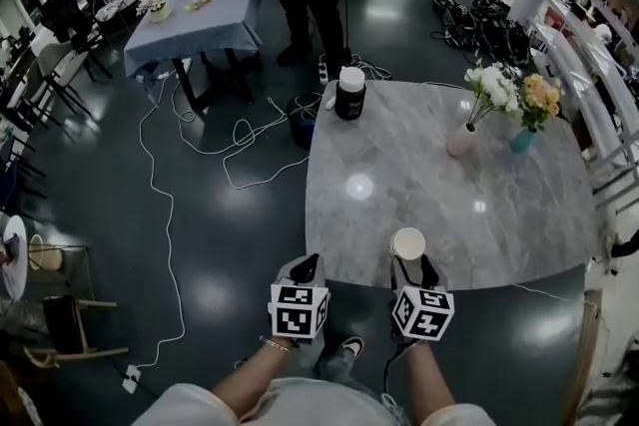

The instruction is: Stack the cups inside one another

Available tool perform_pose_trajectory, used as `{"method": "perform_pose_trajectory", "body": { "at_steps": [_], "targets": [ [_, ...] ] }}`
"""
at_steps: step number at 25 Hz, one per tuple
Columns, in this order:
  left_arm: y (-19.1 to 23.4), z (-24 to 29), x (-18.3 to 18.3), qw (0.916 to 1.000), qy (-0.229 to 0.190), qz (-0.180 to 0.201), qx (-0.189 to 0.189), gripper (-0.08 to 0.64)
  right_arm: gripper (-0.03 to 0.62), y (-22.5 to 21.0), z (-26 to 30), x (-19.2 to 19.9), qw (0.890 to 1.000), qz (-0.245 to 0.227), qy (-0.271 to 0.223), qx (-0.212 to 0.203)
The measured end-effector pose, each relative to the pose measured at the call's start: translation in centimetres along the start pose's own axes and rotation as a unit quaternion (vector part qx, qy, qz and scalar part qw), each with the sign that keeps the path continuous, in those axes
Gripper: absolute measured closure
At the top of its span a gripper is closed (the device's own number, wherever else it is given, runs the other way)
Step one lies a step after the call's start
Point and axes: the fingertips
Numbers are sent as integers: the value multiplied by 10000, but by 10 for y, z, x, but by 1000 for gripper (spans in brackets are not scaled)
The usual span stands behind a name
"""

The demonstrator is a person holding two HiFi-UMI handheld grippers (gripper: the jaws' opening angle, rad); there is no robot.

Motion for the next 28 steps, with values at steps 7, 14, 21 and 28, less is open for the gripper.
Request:
{"method": "perform_pose_trajectory", "body": {
  "at_steps": [7, 14, 21, 28],
  "targets": [
    [-14, -2, -4, 9999, -26, 57, 153, 565, 366, -5, -12, -5, 9999, 69, -115, 76],
    [-20, -2, -7, 9997, -67, 88, 209, 565, 368, -11, -28, -18, 9984, 86, -515, 203],
    [-29, -8, -14, 9995, -155, 88, 268, 565, 492, -21, -48, -30, 9965, 11, -707, 454],
    [-45, -18, -32, 9986, -377, 91, 350, 565, 569, -26, -72, -42, 9953, -20, -864, 439]
  ]
}}
Point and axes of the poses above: the fingertips, and each gripper's own axes: z forward along the fingers, y to its left, x out of its underside, and after that the axes turned 13 degrees about -x, right-handed
